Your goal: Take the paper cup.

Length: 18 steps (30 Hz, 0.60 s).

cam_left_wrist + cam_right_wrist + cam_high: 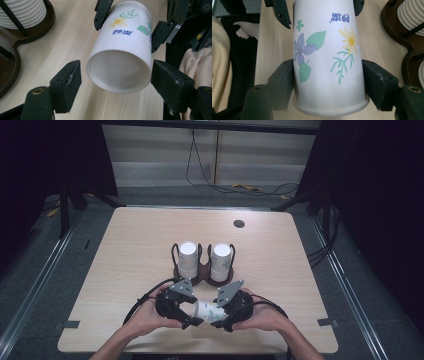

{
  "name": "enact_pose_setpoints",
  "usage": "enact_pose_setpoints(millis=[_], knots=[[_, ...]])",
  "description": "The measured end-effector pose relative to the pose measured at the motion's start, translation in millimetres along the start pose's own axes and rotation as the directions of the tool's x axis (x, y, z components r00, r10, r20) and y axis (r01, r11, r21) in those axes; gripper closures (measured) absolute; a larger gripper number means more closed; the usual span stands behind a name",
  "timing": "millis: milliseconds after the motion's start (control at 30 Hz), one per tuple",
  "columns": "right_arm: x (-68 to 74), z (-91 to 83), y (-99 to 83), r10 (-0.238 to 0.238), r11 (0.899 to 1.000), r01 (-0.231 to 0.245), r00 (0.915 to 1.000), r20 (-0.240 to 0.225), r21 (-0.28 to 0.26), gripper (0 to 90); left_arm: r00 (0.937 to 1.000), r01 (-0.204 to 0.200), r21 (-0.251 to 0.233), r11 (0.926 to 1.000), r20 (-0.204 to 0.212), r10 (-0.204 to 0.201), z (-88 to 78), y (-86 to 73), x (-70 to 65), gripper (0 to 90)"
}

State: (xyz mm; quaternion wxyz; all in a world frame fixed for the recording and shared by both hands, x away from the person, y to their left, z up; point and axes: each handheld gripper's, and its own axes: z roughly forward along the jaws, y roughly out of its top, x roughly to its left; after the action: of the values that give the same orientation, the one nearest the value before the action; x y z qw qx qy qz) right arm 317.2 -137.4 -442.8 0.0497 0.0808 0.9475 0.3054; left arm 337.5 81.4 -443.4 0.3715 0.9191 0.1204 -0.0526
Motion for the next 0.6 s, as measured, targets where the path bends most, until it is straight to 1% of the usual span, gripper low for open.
enact_pose_setpoints(millis=[33, 67, 100, 133, 200, 233, 267, 300, 333, 367, 400, 433, 467, 533, 600], knots=[[1.0, 0.5, 0.1, -0.002, 1.0, 0.002, 1.0, 0.0, 0.006, 30.1, 1.0, -0.004, -0.006, 1.0, 0.008, 0.004, 0.7, -0.5, 0.3, 25.7], [1.4, 0.7, 0.1, -0.007, 1.0, 0.007, 1.0, -0.003, 0.008, 30.0, 0.9999, -0.008, -0.002, 1.0, 0.014, 0.008, 0.1, -0.1, 0.1, 27.2], [1.7, 1.1, 0.2, -0.01, 1.0, 0.01, 0.9999, -0.004, 0.009, 30.0, 0.9998, -0.002, -0.012, 0.9999, 0.017, 0.002, 0.9, -0.2, -0.7, 28.7], [2.3, 1.3, 0.3, -0.011, 1.0, 0.011, 0.9999, -0.005, 0.01, 30.0, 0.9997, -0.013, -0.007, 0.9999, 0.019, 0.013, 1.0, -0.2, -0.4, 29.0], [2.7, 1.6, 0.4, -0.017, 1.0, 0.017, 0.9998, -0.007, 0.01, 30.0, 0.9997, -0.012, -0.005, 0.9999, 0.022, 0.012, 2.2, -0.3, -1.0, 28.9], [3.0, 1.6, 0.6, -0.015, 1.0, 0.016, 0.9999, -0.005, 0.012, 30.0, 0.9995, -0.022, 0.003, 0.9997, 0.021, 0.022, 2.8, -0.2, -0.9, 28.9], [3.3, 1.8, 0.7, -0.017, 1.0, 0.017, 0.9998, -0.007, 0.012, 30.1, 0.9995, -0.022, 0.011, 0.9997, 0.024, 0.022, 3.7, -0.1, -1.1, 28.4], [3.8, 1.8, 0.8, -0.017, 1.0, 0.017, 0.9998, -0.008, 0.014, 30.0, 0.9996, -0.019, 0.005, 0.9998, 0.023, 0.018, 5.2, -0.2, -1.6, 27.7], [3.9, 2.0, 1.0, -0.018, 1.0, 0.018, 0.9998, -0.006, 0.014, 30.0, 0.9996, -0.015, 0.009, 0.9998, 0.023, 0.015, 6.7, -0.1, -1.9, 27.5], [4.5, 2.4, 1.3, -0.019, 1.0, 0.019, 0.9998, -0.004, 0.013, 30.1, 0.9994, -0.025, 0.023, 0.9994, 0.024, 0.025, 7.3, 0.1, -1.4, 27.5], [5.2, 2.4, 1.7, -0.021, 1.0, 0.021, 0.9998, 0.0, 0.013, 30.1, 0.9996, -0.015, 0.02, 0.9997, 0.026, 0.015, 8.8, -0.1, -2.4, 27.5], [6.2, 2.1, 2.3, -0.029, 1.0, 0.029, 0.9995, 0.008, 0.011, 30.1, 0.9995, -0.022, 0.025, 0.9994, 0.025, 0.021, 9.5, -0.2, -2.5, 28.2], [6.8, 1.8, 2.8, -0.037, 0.999, 0.037, 0.9993, 0.006, 0.011, 30.1, 0.9989, -0.028, 0.026, 0.9993, 0.039, 0.027, 9.8, -0.4, -2.7, 31.3], [8.7, 1.3, 4.2, -0.051, 0.999, 0.051, 0.9986, 0.015, 0.012, 30.2, 0.9984, -0.038, 0.035, 0.9987, 0.042, 0.037, 9.7, -0.2, -2.6, 32.7], [9.7, 1.2, 4.9, -0.054, 0.998, 0.053, 0.9984, 0.019, 0.016, 30.2, 0.9988, -0.028, 0.026, 0.9993, 0.04, 0.027, 9.8, -0.2, -2.6, 32.6]])
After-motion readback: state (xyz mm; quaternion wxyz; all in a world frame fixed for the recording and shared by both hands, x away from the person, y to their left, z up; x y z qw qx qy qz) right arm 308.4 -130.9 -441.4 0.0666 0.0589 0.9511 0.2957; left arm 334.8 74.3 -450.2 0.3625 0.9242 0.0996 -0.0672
